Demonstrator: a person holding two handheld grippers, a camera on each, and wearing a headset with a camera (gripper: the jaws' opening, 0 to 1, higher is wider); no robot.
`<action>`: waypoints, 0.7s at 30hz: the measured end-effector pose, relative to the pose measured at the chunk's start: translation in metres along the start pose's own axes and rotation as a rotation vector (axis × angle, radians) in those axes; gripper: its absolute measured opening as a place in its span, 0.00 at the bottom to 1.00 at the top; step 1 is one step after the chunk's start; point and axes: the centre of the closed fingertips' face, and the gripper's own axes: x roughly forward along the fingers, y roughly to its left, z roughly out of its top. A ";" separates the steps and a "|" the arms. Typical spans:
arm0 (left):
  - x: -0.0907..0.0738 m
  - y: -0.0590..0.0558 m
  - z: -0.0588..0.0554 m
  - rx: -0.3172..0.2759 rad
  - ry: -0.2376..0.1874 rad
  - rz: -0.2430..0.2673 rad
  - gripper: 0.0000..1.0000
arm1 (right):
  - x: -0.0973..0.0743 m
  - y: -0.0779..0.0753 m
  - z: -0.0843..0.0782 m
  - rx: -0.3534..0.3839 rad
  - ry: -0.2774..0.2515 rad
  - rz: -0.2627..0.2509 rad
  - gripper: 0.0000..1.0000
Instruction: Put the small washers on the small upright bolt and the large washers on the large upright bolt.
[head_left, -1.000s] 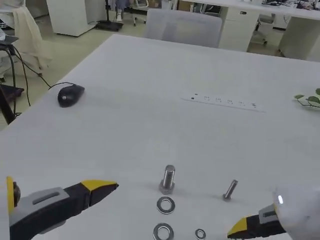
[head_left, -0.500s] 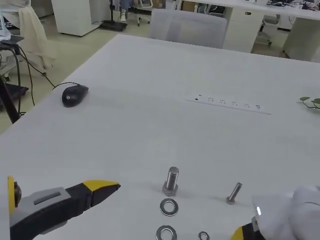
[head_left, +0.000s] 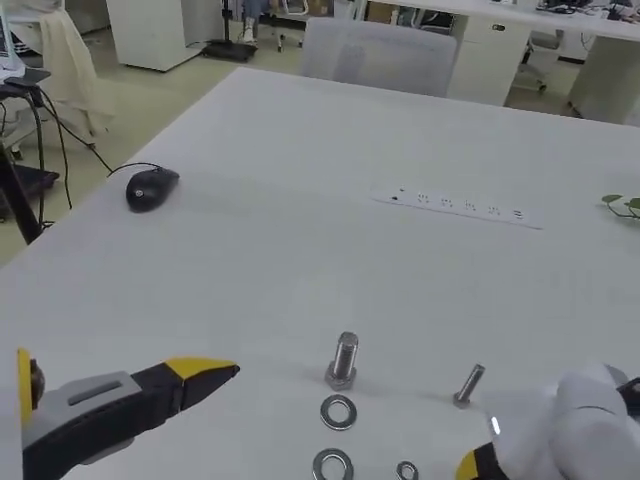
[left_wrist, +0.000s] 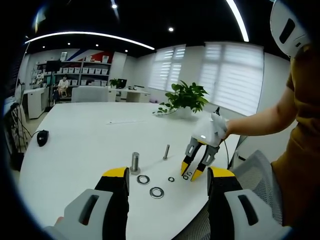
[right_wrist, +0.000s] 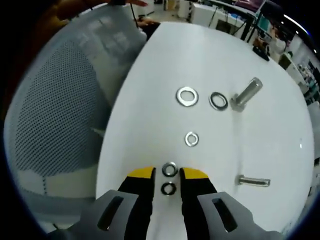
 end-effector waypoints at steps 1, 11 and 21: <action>0.000 0.000 -0.001 0.003 0.004 0.000 0.63 | 0.000 0.000 0.000 -0.001 0.000 -0.002 0.21; 0.002 0.000 0.000 0.012 0.014 -0.006 0.63 | 0.000 -0.004 -0.001 -0.010 0.002 -0.015 0.15; 0.005 -0.001 -0.003 0.013 0.026 -0.010 0.63 | -0.001 -0.003 0.001 -0.041 0.018 -0.025 0.13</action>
